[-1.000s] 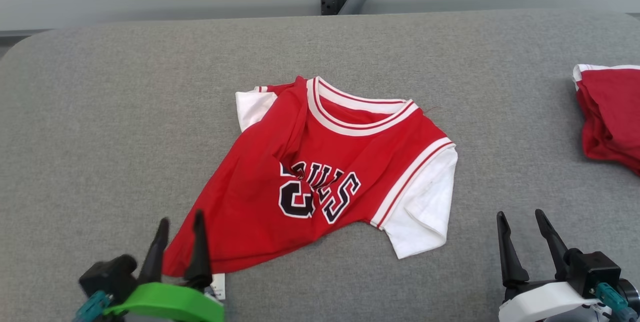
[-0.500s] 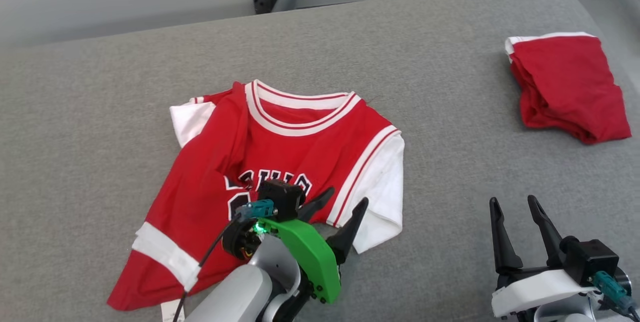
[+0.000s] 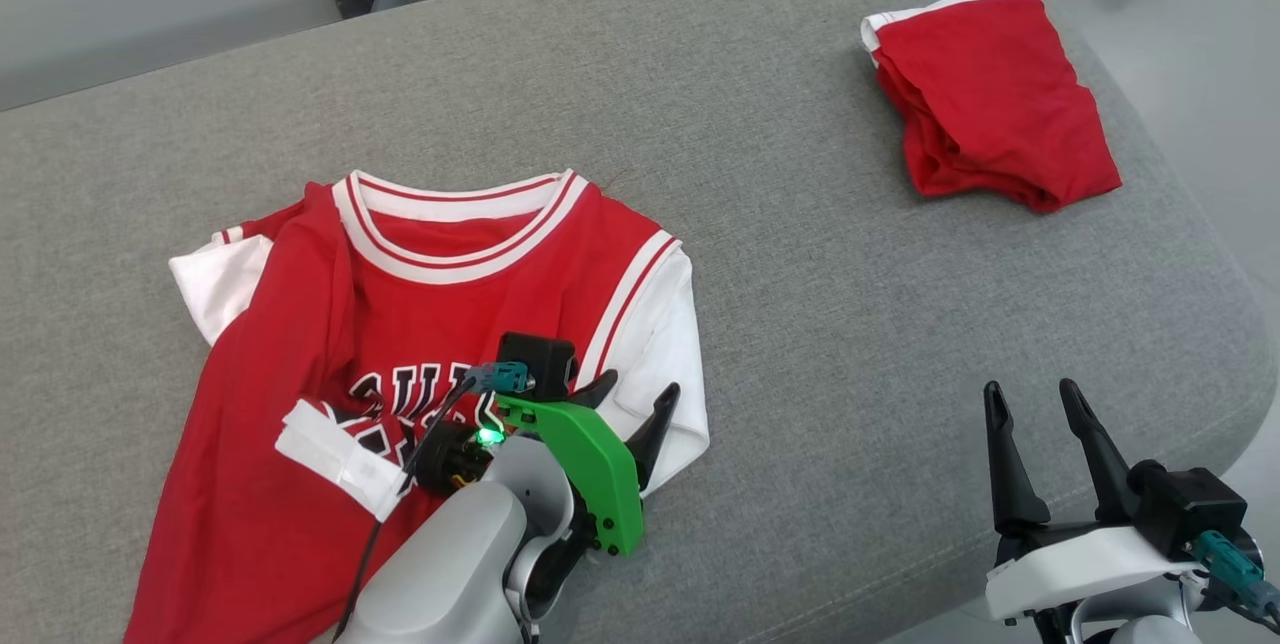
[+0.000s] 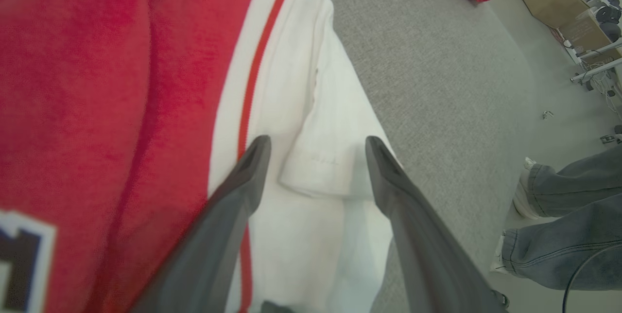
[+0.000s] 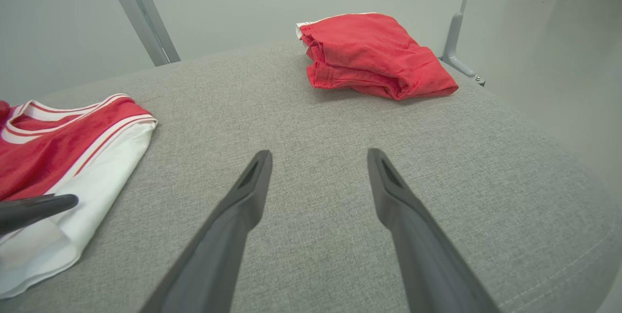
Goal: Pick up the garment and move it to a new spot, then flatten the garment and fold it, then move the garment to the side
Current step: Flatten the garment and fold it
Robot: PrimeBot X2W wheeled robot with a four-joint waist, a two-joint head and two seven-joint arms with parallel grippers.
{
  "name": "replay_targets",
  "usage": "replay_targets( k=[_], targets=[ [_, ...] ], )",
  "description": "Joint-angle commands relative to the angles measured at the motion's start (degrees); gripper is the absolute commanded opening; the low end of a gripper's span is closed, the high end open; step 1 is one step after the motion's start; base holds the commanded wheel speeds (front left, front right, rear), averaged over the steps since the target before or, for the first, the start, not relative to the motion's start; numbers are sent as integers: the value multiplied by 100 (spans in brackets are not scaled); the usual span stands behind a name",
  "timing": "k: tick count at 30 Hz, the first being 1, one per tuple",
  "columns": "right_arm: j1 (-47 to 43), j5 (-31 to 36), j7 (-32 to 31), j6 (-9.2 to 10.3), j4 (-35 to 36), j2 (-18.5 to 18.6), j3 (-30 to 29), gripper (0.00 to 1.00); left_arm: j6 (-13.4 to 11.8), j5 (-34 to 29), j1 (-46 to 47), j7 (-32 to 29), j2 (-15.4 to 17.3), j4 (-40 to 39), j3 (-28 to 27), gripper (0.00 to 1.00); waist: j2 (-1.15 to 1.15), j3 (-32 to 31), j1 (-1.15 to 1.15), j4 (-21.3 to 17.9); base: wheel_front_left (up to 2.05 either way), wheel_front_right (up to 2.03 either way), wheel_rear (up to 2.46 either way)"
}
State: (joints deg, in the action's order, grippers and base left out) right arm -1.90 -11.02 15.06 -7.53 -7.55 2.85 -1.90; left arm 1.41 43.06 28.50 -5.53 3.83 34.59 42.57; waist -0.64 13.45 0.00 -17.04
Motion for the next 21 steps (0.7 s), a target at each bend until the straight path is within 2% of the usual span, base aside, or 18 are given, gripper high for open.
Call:
replay_targets(
  k=[1,2,3,4,5,7,10,11,12,13,18,20,21],
  targets=[
    [80,-67,15,9,-15,11,-4,100,32,38,88,33,8,257,14,100,64,51,0,-124,0,0,0],
    [82,-66,15,9,-19,10,-5,100,50,40,113,61,6,335,40,100,64,44,0,-130,0,0,0],
    [82,-64,15,9,-22,11,-9,100,85,61,127,89,-6,402,65,83,64,36,0,-130,0,0,0],
    [77,-65,15,9,-25,11,-14,100,112,93,142,109,-20,452,89,49,64,25,0,-126,0,0,0],
    [68,-69,15,9,-28,11,-21,100,153,102,169,134,-30,473,120,37,64,16,0,-121,0,0,0],
    [49,-81,15,9,-33,11,-30,100,196,83,226,189,-52,490,197,0,64,2,0,-108,0,0,0],
    [34,-94,15,9,-50,12,-30,100,248,32,377,323,-76,358,414,0,64,-16,0,-92,0,0,0],
    [38,-94,15,9,-58,11,-28,100,273,77,401,315,-81,285,476,23,64,-23,0,-94,0,0,0],
    [38,-94,15,9,-58,11,-28,100,273,77,401,315,-81,285,476,23,64,-23,0,-94,0,0,0],
    [44,-89,15,9,-67,11,-21,100,285,139,410,302,-88,169,562,29,64,-30,0,-101,0,0,0],
    [111,-104,15,9,-85,11,11,100,107,313,467,196,-76,-185,1040,31,64,-36,0,-207,0,0,0],
    [115,-116,15,9,-98,11,31,100,49,352,516,212,-80,-222,1222,37,64,-35,0,-269,0,0,0],
    [102,-113,15,9,-105,11,34,100,19,403,533,243,-81,-256,1301,72,64,-32,0,-296,0,0,0]
  ],
)
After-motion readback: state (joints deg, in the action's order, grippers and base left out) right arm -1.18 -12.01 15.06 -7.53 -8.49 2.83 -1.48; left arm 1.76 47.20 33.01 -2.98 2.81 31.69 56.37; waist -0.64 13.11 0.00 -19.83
